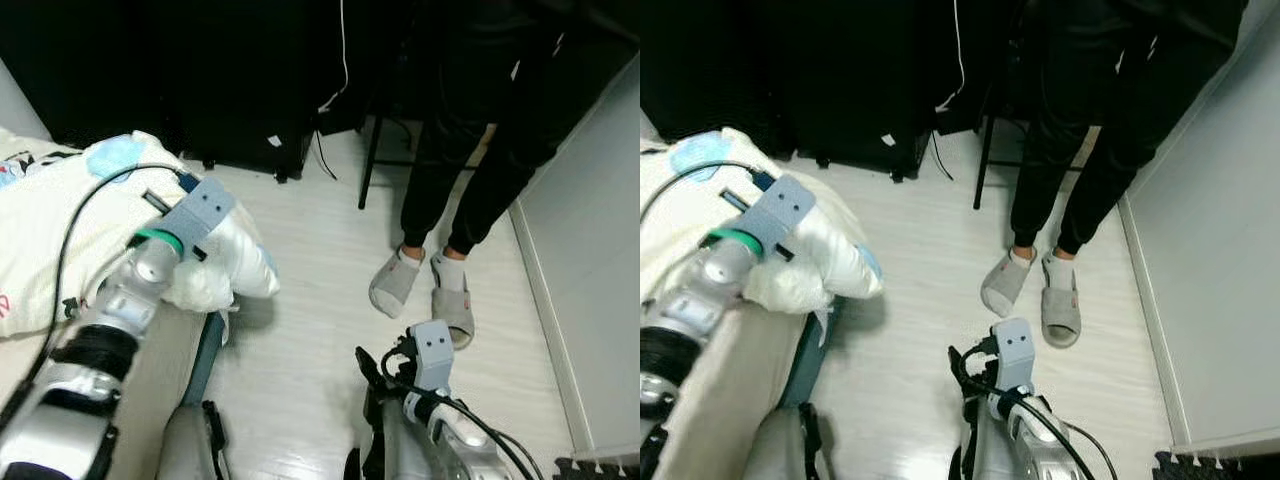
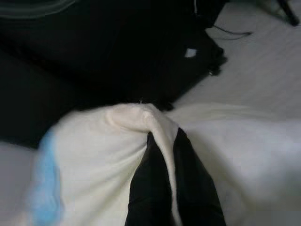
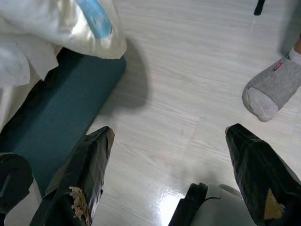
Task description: Clean up the room
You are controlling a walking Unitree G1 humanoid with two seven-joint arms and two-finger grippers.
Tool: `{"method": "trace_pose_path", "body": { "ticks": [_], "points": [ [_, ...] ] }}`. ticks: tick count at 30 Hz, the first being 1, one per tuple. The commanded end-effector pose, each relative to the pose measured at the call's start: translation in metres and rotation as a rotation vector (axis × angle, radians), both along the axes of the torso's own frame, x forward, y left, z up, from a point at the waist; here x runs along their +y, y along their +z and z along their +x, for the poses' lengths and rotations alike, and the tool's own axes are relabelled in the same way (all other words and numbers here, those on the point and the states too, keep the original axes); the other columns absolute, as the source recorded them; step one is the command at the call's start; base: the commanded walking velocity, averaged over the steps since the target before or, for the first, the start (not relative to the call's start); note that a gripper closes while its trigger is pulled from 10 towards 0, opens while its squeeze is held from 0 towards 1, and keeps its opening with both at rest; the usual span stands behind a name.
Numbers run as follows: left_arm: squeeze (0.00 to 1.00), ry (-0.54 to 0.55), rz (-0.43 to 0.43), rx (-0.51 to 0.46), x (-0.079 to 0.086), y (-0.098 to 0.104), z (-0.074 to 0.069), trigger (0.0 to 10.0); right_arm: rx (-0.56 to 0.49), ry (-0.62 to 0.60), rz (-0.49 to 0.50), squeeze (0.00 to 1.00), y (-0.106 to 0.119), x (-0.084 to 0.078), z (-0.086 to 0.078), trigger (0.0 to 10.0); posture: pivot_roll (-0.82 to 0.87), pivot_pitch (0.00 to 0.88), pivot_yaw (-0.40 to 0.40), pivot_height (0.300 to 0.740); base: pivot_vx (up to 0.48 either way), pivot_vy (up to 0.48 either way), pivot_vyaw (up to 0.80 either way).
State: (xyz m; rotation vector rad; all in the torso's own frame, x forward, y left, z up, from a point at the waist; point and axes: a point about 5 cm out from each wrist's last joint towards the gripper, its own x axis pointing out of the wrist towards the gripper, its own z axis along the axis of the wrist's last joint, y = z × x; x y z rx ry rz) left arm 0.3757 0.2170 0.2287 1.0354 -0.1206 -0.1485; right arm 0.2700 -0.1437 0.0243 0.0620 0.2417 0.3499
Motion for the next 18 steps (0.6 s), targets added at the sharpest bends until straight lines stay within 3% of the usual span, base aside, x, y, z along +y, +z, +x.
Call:
{"method": "trace_pose_path", "body": {
  "ticks": [1,2,3,4,5,6,7,8,10,11,12,15,18],
  "points": [
    [0.00,-0.110,0.068,-0.009,-0.013,0.016,-0.002,10.0,0.031,-0.009,-0.001,0.00,-0.008,-0.001,-0.006,10.0,0.03,0.177,0.028,0.548,0.000,0.000,0.00],
    [0.00,-0.168,0.161,0.029,-0.009,0.023,-0.008,10.0,0.031,-0.005,0.001,0.00,-0.008,0.000,-0.005,10.0,0.03,0.177,0.028,0.548,0.000,0.000,0.00],
    [0.00,-0.168,0.161,0.029,-0.009,0.023,-0.008,10.0,0.031,-0.005,0.001,0.00,-0.008,0.000,-0.005,10.0,0.03,0.177,0.028,0.548,0.000,0.000,0.00],
    [0.00,-0.220,0.264,0.087,-0.003,0.025,-0.016,10.0,0.030,-0.001,0.004,0.00,-0.008,0.002,-0.005,10.0,0.04,0.178,0.029,0.548,0.000,0.000,0.00],
    [0.00,-0.220,0.264,0.087,-0.003,0.025,-0.016,10.0,0.030,-0.001,0.004,0.00,-0.008,0.002,-0.005,10.0,0.04,0.178,0.029,0.548,0.000,0.000,0.00],
    [0.00,-0.234,0.353,0.138,0.006,0.023,-0.021,10.0,0.029,0.000,0.005,0.00,-0.007,0.003,-0.004,10.0,0.04,0.178,0.029,0.548,0.000,0.000,0.00],
    [0.00,-0.234,0.353,0.138,0.006,0.023,-0.021,10.0,0.029,0.000,0.005,0.00,-0.007,0.003,-0.004,10.0,0.04,0.178,0.029,0.548,0.000,0.000,0.00],
    [0.00,-0.198,0.405,0.175,0.017,0.022,-0.022,10.0,0.028,-0.001,0.007,0.00,-0.007,0.003,-0.004,10.0,0.05,0.182,0.035,0.548,0.000,0.000,0.00],
    [0.00,0.004,0.397,0.159,0.043,0.025,-0.014,10.0,0.028,-0.006,0.009,0.00,-0.007,0.002,-0.003,10.0,0.05,0.186,0.038,0.548,0.000,0.000,0.00],
    [0.00,0.004,0.397,0.159,0.043,0.025,-0.014,10.0,0.028,-0.006,0.009,0.00,-0.007,0.002,-0.003,10.0,0.05,0.186,0.038,0.548,0.000,0.000,0.00],
    [0.00,0.083,0.386,0.145,0.052,0.025,-0.012,10.0,0.029,-0.008,0.009,0.00,-0.008,0.002,-0.003,10.0,0.05,0.186,0.038,0.548,0.000,0.000,0.00],
    [0.00,0.070,0.413,0.252,0.060,0.008,-0.021,10.0,0.032,-0.008,0.012,0.00,-0.009,0.004,-0.006,10.0,0.04,0.187,0.036,0.548,0.000,0.000,0.00],
    [0.00,0.042,0.427,0.292,0.059,0.004,-0.025,10.0,0.034,-0.006,0.013,0.00,-0.010,0.004,-0.006,10.0,0.04,0.187,0.036,0.548,0.000,0.000,0.00]
  ]
}}
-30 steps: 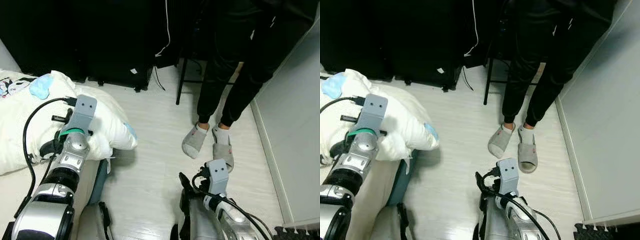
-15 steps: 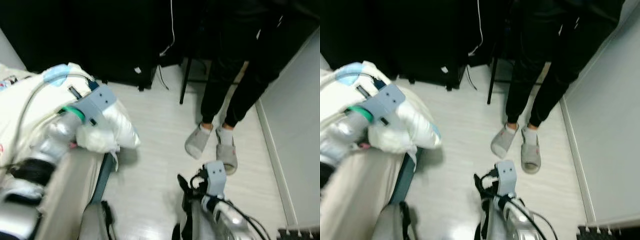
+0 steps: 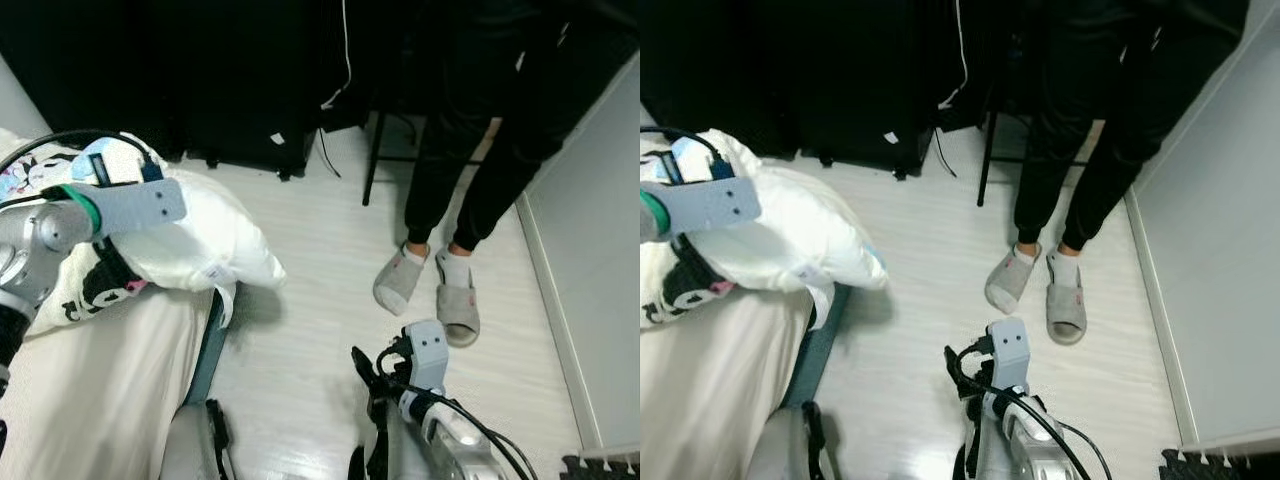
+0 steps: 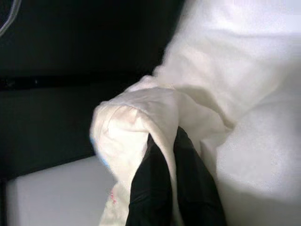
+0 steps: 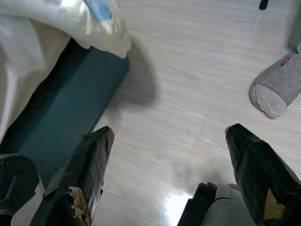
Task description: Clean up the room
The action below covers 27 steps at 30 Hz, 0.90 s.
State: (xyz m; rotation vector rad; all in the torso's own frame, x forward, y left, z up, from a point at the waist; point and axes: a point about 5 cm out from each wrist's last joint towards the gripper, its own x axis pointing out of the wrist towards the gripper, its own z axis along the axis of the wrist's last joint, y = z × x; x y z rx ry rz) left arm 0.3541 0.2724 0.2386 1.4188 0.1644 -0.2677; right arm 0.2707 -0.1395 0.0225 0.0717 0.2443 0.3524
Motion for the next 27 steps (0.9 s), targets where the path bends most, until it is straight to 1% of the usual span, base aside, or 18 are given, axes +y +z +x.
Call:
{"method": "trace_pose_path", "body": {
  "ticks": [1,4,5,6,8,9,11,13,17,18,19,21,22,23,24,25,26,27],
  "points": [
    [0.00,0.005,0.015,0.044,0.004,-0.006,-0.003,10.0,0.030,-0.008,0.003,0.00,-0.008,0.000,-0.007,10.0,0.04,0.187,0.036,0.548,0.000,0.000,0.00],
    [0.00,-0.038,0.086,0.179,0.008,-0.016,-0.017,10.0,0.035,-0.001,0.001,0.00,-0.009,0.000,-0.008,10.0,0.05,0.197,0.030,0.548,0.000,0.000,0.00],
    [0.00,-0.038,0.086,0.179,0.008,-0.016,-0.017,10.0,0.035,-0.001,0.001,0.00,-0.009,0.000,-0.008,10.0,0.05,0.197,0.030,0.548,0.000,0.000,0.00],
    [0.00,-0.049,0.110,0.220,0.010,-0.017,-0.021,10.0,0.035,-0.001,0.000,0.00,-0.009,0.000,-0.008,10.0,0.05,0.197,0.030,0.548,0.000,0.000,0.00],
    [0.00,-0.062,0.133,0.254,0.012,-0.018,-0.024,10.0,0.034,-0.002,0.001,0.00,-0.009,0.000,-0.008,10.0,0.05,0.197,0.030,0.548,0.000,0.000,0.00],
    [0.00,-0.104,0.174,0.327,0.013,-0.018,-0.032,10.0,0.033,0.000,0.003,0.00,-0.009,0.001,-0.007,10.0,0.05,0.197,0.030,0.548,0.000,0.000,0.00],
    [0.00,-0.117,0.187,0.352,0.014,-0.018,-0.034,10.0,0.033,0.002,0.004,0.00,-0.009,0.002,-0.007,10.0,0.05,0.197,0.030,0.548,0.000,0.000,0.00],
    [0.00,-0.157,0.226,0.415,0.014,-0.014,-0.043,10.0,0.033,0.006,0.006,0.00,-0.009,0.003,-0.007,10.0,0.08,0.196,0.032,0.548,0.000,0.000,0.00],
    [0.00,-0.181,0.266,0.458,0.017,-0.011,-0.053,10.0,0.035,0.006,0.008,0.00,-0.010,0.005,-0.007,10.0,0.10,0.197,0.044,0.548,0.000,0.000,0.00],
    [0.00,-0.165,0.326,0.502,0.028,-0.010,-0.066,10.0,0.039,0.010,0.008,0.00,-0.011,0.008,-0.008,10.0,0.09,0.203,0.062,0.548,0.000,0.000,0.00],
    [0.00,-0.161,0.354,0.530,0.032,-0.012,-0.074,10.0,0.039,0.011,0.010,0.00,-0.012,0.009,-0.009,10.0,0.09,0.206,0.067,0.548,0.000,0.000,0.00],
    [0.00,-0.161,0.354,0.530,0.032,-0.012,-0.074,10.0,0.039,0.011,0.010,0.00,-0.012,0.009,-0.009,10.0,0.09,0.206,0.067,0.548,0.000,0.000,0.00],
    [0.00,-0.166,0.369,0.562,0.034,-0.015,-0.081,10.0,0.040,0.011,0.013,0.00,-0.012,0.010,-0.010,10.0,0.09,0.206,0.067,0.548,0.000,0.000,0.00],
    [0.00,-0.166,0.369,0.562,0.034,-0.015,-0.081,10.0,0.040,0.011,0.013,0.00,-0.012,0.010,-0.010,10.0,0.09,0.206,0.067,0.548,0.000,0.000,0.00],
    [0.00,-0.197,0.405,0.700,0.040,-0.038,-0.105,10.0,0.048,0.012,0.013,0.00,-0.015,0.009,-0.013,10.0,0.10,0.213,0.069,0.548,0.000,0.000,0.00],
    [0.00,-0.197,0.405,0.700,0.040,-0.038,-0.105,10.0,0.048,0.012,0.013,0.00,-0.015,0.009,-0.013,10.0,0.10,0.213,0.069,0.548,0.000,0.000,0.00],
    [0.00,-0.208,0.423,0.750,0.042,-0.046,-0.114,10.0,0.052,0.013,0.012,0.00,-0.016,0.009,-0.014,10.0,0.10,0.213,0.069,0.548,0.000,0.000,0.00],
    [0.00,-0.208,0.423,0.750,0.042,-0.046,-0.114,10.0,0.052,0.013,0.012,0.00,-0.016,0.009,-0.014,10.0,0.10,0.213,0.069,0.548,0.000,0.000,0.00]
  ]
}}
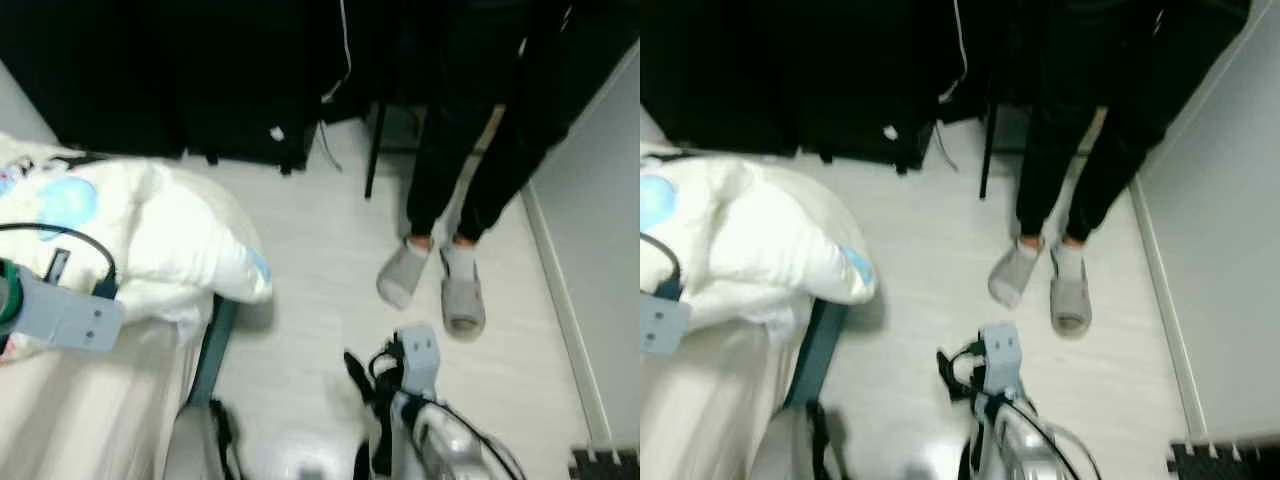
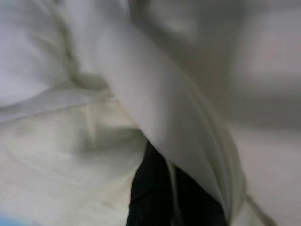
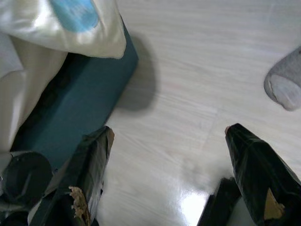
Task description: Clean up the room
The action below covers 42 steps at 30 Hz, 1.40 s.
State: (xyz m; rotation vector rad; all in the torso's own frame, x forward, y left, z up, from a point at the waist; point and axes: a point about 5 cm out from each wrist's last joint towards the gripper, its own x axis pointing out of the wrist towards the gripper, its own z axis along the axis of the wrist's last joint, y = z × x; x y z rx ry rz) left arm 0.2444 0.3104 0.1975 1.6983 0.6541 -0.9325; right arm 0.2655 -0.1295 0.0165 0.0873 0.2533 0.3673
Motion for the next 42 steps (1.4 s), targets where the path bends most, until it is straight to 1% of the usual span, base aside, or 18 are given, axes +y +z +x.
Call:
{"method": "trace_pose_path", "body": {
  "ticks": [1,2,11,15,17,20,21,23,24,25,27,31,34,37,39,40,41,42],
  "points": [
    [0.00,0.003,0.032,0.132,0.005,-0.019,-0.015,10.0,0.043,0.002,-0.004,0.00,-0.011,0.000,-0.010,10.0,0.10,0.216,0.066,0.548,0.000,0.000,0.00],
    [0.00,-0.005,0.003,0.247,0.001,-0.043,-0.035,10.0,0.043,0.007,-0.008,0.00,-0.011,0.000,-0.010,10.0,0.10,0.219,0.063,0.548,0.000,0.000,0.00],
    [0.00,-0.009,0.005,0.403,0.003,-0.069,-0.064,10.0,0.039,0.003,-0.015,0.00,-0.009,-0.004,-0.009,10.0,0.11,0.225,0.057,0.548,0.000,0.000,0.00],
    [0.00,-0.029,0.016,0.524,0.006,-0.086,-0.096,10.0,0.040,-0.003,-0.017,0.00,-0.010,-0.005,-0.008,10.0,0.11,0.233,0.070,0.548,0.000,0.000,0.00],
    [0.00,-0.026,0.015,0.538,0.006,-0.087,-0.101,10.0,0.040,-0.005,-0.017,0.00,-0.010,-0.005,-0.008,10.0,0.11,0.233,0.070,0.548,0.000,0.000,0.00],
    [0.00,0.020,0.003,0.481,0.007,-0.084,-0.097,10.0,0.040,-0.008,-0.015,0.00,-0.010,-0.004,-0.009,10.0,0.11,0.237,0.067,0.548,0.000,0.000,0.00],
    [0.00,0.042,-0.004,0.431,0.007,-0.079,-0.090,10.0,0.041,-0.007,-0.014,0.00,-0.010,-0.004,-0.009,10.0,0.11,0.239,0.056,0.548,0.000,0.000,0.00],
    [0.00,0.082,-0.037,0.221,0.004,-0.059,-0.058,10.0,0.046,0.005,-0.016,0.00,-0.011,-0.004,-0.010,10.0,0.12,0.240,0.047,0.548,0.000,0.000,0.00],
    [0.00,0.082,-0.037,0.221,0.004,-0.059,-0.058,10.0,0.046,0.005,-0.016,0.00,-0.011,-0.004,-0.010,10.0,0.12,0.240,0.047,0.548,0.000,0.000,0.00],
    [0.00,0.093,-0.053,0.149,0.003,-0.052,-0.047,10.0,0.047,0.009,-0.017,0.00,-0.011,-0.003,-0.010,10.0,0.12,0.240,0.047,0.548,0.000,0.000,0.00],
    [1.00,0.119,-0.095,0.094,-0.001,-0.046,-0.035,10.0,0.044,0.011,-0.021,0.00,-0.010,-0.004,-0.008,10.0,0.12,0.240,0.043,0.548,0.000,0.000,0.00],
    [1.00,0.130,-0.110,0.087,-0.003,-0.046,-0.033,10.0,0.038,0.006,-0.021,0.00,-0.009,-0.005,-0.005,10.0,0.12,0.240,0.043,0.548,0.000,0.000,0.00],
    [1.00,0.199,-0.186,0.014,-0.006,-0.038,-0.023,10.0,0.034,-0.007,-0.020,0.00,-0.008,-0.007,-0.005,10.0,0.11,0.243,0.044,0.548,0.000,0.000,0.00],
    [1.00,0.223,-0.204,-0.023,-0.005,-0.032,-0.017,10.0,0.036,-0.006,-0.020,0.00,-0.008,-0.007,-0.006,10.0,0.11,0.243,0.044,0.548,0.000,0.000,0.00],
    [1.00,0.257,-0.199,-0.133,-0.001,-0.010,-0.005,10.0,0.039,-0.002,-0.022,0.00,-0.009,-0.008,-0.007,10.0,0.12,0.243,0.031,0.548,0.000,0.000,0.00],
    [0.75,0.246,-0.187,-0.184,-0.001,0.008,0.000,10.0,0.040,0.001,-0.023,0.00,-0.009,-0.008,-0.007,10.0,0.12,0.242,0.027,0.548,0.000,0.000,0.00],
    [0.75,0.246,-0.187,-0.184,-0.001,0.008,0.000,10.0,0.040,0.001,-0.023,0.00,-0.009,-0.008,-0.007,10.0,0.12,0.242,0.027,0.548,0.000,0.000,0.00],
    [0.00,0.205,-0.167,-0.268,-0.004,0.043,0.006,10.0,0.040,0.006,-0.023,0.00,-0.008,-0.008,-0.005,10.0,0.12,0.242,0.022,0.548,0.000,0.000,0.00]
  ]
}}
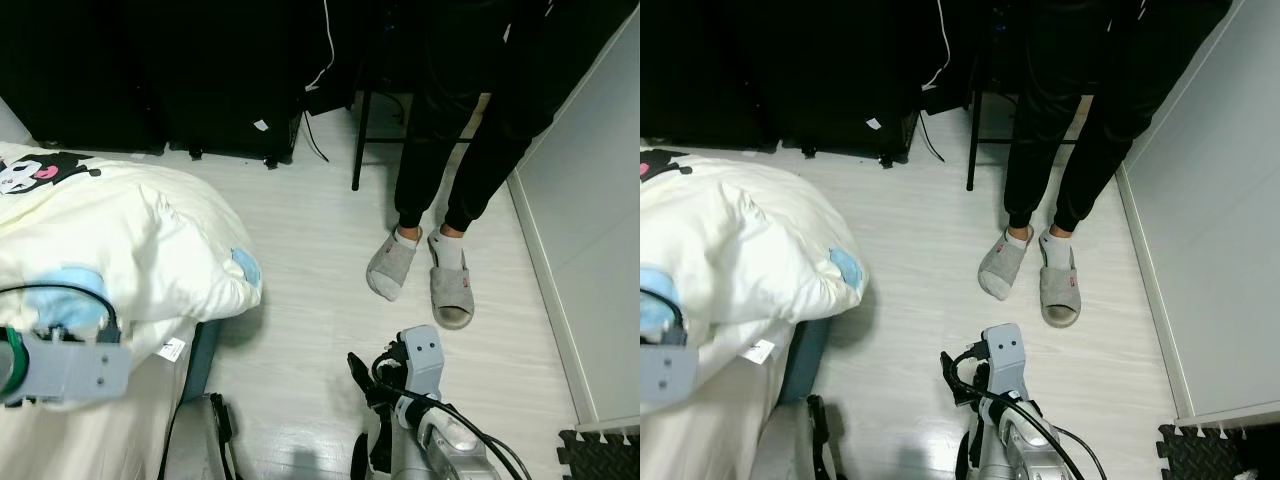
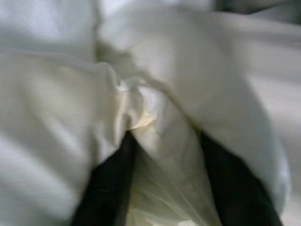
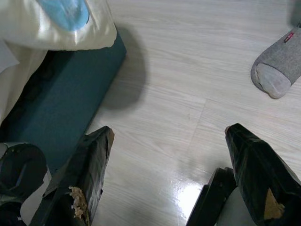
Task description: Clean up the room
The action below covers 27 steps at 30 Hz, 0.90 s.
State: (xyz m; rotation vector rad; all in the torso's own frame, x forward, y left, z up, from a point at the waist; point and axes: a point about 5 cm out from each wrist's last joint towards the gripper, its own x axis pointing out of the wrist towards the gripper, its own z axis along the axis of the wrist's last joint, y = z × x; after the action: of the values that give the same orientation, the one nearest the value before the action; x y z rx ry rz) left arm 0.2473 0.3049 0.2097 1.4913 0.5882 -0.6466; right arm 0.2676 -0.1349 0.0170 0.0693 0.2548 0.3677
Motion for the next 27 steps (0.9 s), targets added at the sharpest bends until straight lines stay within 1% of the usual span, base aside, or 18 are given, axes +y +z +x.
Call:
{"method": "trace_pose_path", "body": {
  "ticks": [1,4,5,6,7,8,9,11,13,14,17,19,21,22,24,25,26,27],
  "points": [
    [0.00,-0.004,0.032,-0.073,0.001,0.031,0.003,10.0,0.042,0.003,-0.006,0.00,-0.009,-0.002,-0.007,10.0,0.12,0.242,0.022,0.548,0.000,0.000,0.00],
    [0.00,-0.013,0.037,-0.095,0.000,0.041,0.004,10.0,0.041,0.005,-0.006,0.00,-0.009,-0.002,-0.007,10.0,0.12,0.242,0.022,0.548,0.000,0.000,0.00],
    [0.00,-0.017,0.024,-0.149,-0.003,0.054,0.007,10.0,0.041,0.009,-0.007,0.00,-0.008,-0.002,-0.005,10.0,0.14,0.240,0.016,0.548,0.000,0.000,0.00],
    [0.00,0.002,-0.019,-0.261,-0.005,0.072,0.015,10.0,0.038,0.013,-0.008,0.00,-0.007,-0.001,-0.003,10.0,0.14,0.238,0.012,0.548,0.000,0.000,0.00],
    [0.00,0.002,-0.019,-0.261,-0.005,0.072,0.015,10.0,0.038,0.013,-0.008,0.00,-0.007,-0.001,-0.003,10.0,0.14,0.238,0.012,0.548,0.000,0.000,0.00],
    [0.00,0.016,-0.068,-0.354,-0.008,0.086,0.022,10.0,0.036,0.017,-0.008,0.00,-0.006,0.000,-0.001,10.0,0.14,0.238,0.012,0.548,0.000,0.000,0.00],
    [0.00,0.039,-0.164,-0.440,-0.012,0.097,0.029,10.0,0.033,0.020,-0.008,0.00,-0.005,0.001,0.000,10.0,0.13,0.235,0.009,0.548,0.000,0.000,0.00],
    [0.00,0.039,-0.164,-0.440,-0.012,0.097,0.029,10.0,0.033,0.020,-0.008,0.00,-0.005,0.001,0.000,10.0,0.13,0.235,0.009,0.548,0.000,0.000,0.00],
    [0.00,0.051,-0.441,-0.516,-0.032,0.104,0.042,10.0,0.029,0.021,-0.008,0.00,-0.004,0.001,0.001,10.0,0.13,0.235,0.009,0.548,0.000,0.000,0.00],
    [0.00,0.051,-0.441,-0.516,-0.032,0.104,0.042,10.0,0.029,0.021,-0.008,0.00,-0.004,0.001,0.001,10.0,0.13,0.235,0.009,0.548,0.000,0.000,0.00],
    [0.00,0.069,-0.803,-0.528,-0.072,0.093,0.065,10.0,0.028,0.009,-0.012,0.00,-0.005,-0.003,-0.001,10.0,0.12,0.235,0.008,0.548,0.000,0.000,0.00],
    [0.00,0.069,-0.803,-0.528,-0.072,0.093,0.065,10.0,0.028,0.009,-0.012,0.00,-0.005,-0.003,-0.001,10.0,0.12,0.235,0.008,0.548,0.000,0.000,0.00],
    [0.00,0.090,-0.937,-0.539,-0.086,0.093,0.077,10.0,0.028,0.004,-0.011,0.00,-0.005,-0.004,-0.002,10.0,0.10,0.235,0.009,0.548,0.000,0.000,0.00],
    [0.00,0.090,-0.937,-0.539,-0.086,0.093,0.077,10.0,0.028,0.004,-0.011,0.00,-0.005,-0.004,-0.002,10.0,0.10,0.235,0.009,0.548,0.000,0.000,0.00],
    [0.00,0.147,-1.037,-0.600,-0.104,0.090,0.096,10.0,0.030,0.007,-0.012,0.00,-0.006,-0.003,-0.003,10.0,0.09,0.238,0.010,0.548,0.000,0.000,0.00],
    [0.00,0.147,-1.037,-0.600,-0.104,0.090,0.096,10.0,0.030,0.007,-0.012,0.00,-0.006,-0.003,-0.003,10.0,0.09,0.238,0.010,0.548,0.000,0.000,0.00],
    [0.00,0.203,-1.121,-0.659,-0.124,0.087,0.112,10.0,0.028,0.006,-0.010,0.00,-0.006,-0.002,-0.003,10.0,0.08,0.240,0.011,0.548,0.000,0.000,0.00],
    [0.00,0.203,-1.121,-0.659,-0.124,0.087,0.112,10.0,0.028,0.006,-0.010,0.00,-0.006,-0.002,-0.003,10.0,0.08,0.240,0.011,0.548,0.000,0.000,0.00]
  ]
}}
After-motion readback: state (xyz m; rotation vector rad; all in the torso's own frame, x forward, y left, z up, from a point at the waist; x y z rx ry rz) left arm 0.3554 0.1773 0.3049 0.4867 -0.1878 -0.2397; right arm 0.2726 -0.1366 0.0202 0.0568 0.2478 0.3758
